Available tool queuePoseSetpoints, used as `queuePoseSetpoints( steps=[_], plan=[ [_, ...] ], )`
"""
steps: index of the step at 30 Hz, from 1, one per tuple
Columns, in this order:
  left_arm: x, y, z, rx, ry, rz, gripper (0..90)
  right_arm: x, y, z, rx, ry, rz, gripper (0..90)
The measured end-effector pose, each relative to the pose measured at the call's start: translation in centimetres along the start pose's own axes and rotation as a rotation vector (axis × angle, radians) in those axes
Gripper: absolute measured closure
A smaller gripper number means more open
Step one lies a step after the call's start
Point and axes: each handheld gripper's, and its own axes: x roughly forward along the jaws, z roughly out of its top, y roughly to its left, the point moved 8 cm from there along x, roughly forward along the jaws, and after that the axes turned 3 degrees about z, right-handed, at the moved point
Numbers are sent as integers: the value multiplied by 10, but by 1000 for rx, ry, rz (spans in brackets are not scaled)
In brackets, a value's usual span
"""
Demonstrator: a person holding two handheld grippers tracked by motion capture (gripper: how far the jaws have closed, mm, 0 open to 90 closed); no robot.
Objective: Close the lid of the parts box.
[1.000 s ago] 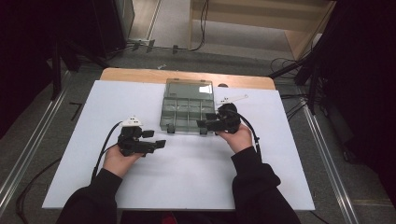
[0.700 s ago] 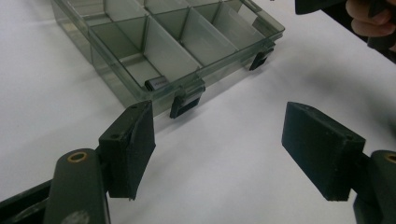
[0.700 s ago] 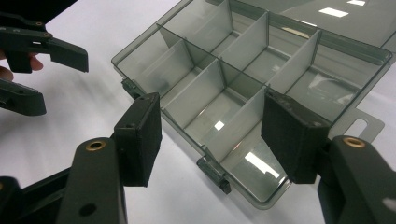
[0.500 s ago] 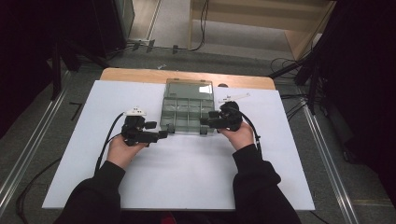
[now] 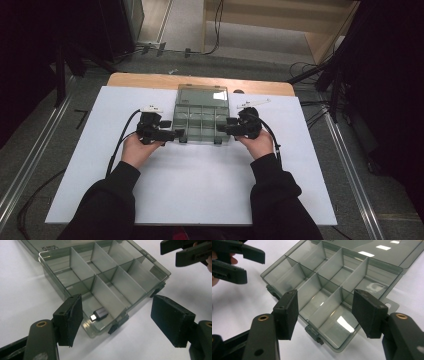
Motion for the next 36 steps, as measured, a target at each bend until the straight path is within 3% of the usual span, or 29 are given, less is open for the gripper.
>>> queuePoseSetpoints(
  steps=[11,19,21,36],
  plan=[
    [11,7,9,-30,-3,1,263,3,-7,3,-7,-16,-8,364],
    [21,17,18,-7,4,40,264,5,-15,9,7,-21,-26,364],
    [21,20,20,-10,-13,39,264,5,-18,12,7,-21,-34,362],
    [32,41,40,-22,-11,109,264,11,-41,25,43,1,-76,359]
  ],
)
